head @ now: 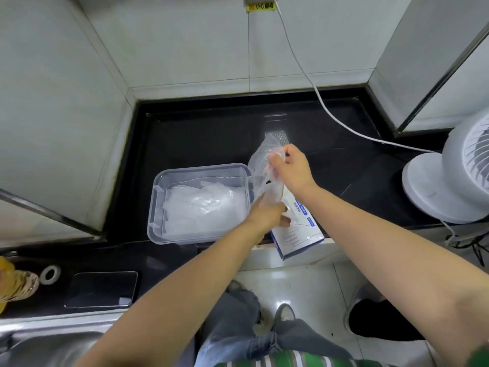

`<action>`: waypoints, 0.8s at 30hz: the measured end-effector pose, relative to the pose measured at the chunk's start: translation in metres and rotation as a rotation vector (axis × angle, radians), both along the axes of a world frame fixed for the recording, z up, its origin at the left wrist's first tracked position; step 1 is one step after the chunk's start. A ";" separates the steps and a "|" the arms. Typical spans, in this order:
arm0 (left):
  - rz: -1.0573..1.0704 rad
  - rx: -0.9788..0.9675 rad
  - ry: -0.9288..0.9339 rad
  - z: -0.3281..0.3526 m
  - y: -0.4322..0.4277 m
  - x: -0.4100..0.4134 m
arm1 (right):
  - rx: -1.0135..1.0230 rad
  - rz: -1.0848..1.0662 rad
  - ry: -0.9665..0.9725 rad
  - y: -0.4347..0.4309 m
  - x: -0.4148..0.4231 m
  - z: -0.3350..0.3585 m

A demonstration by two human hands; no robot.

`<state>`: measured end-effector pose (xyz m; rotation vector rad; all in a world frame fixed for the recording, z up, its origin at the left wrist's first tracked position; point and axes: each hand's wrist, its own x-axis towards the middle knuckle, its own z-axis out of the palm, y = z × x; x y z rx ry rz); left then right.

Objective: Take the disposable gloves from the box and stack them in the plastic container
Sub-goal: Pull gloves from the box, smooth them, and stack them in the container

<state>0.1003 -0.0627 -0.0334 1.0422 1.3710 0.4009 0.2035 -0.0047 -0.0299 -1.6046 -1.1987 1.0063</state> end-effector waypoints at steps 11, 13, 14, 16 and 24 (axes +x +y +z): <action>0.314 -0.119 -0.185 0.015 0.023 -0.086 | -0.158 0.287 0.098 -0.016 -0.040 -0.017; 0.374 -0.025 -0.074 0.016 0.027 -0.089 | -0.163 0.328 0.092 -0.018 -0.050 -0.018; 0.440 0.011 -0.018 0.014 0.030 -0.091 | -0.172 0.328 0.096 -0.019 -0.054 -0.019; 0.480 0.038 0.106 0.009 0.037 -0.095 | -0.191 0.318 0.098 -0.020 -0.059 -0.017; 0.407 0.338 0.185 0.004 0.026 -0.112 | -0.278 0.299 0.645 -0.024 -0.068 -0.010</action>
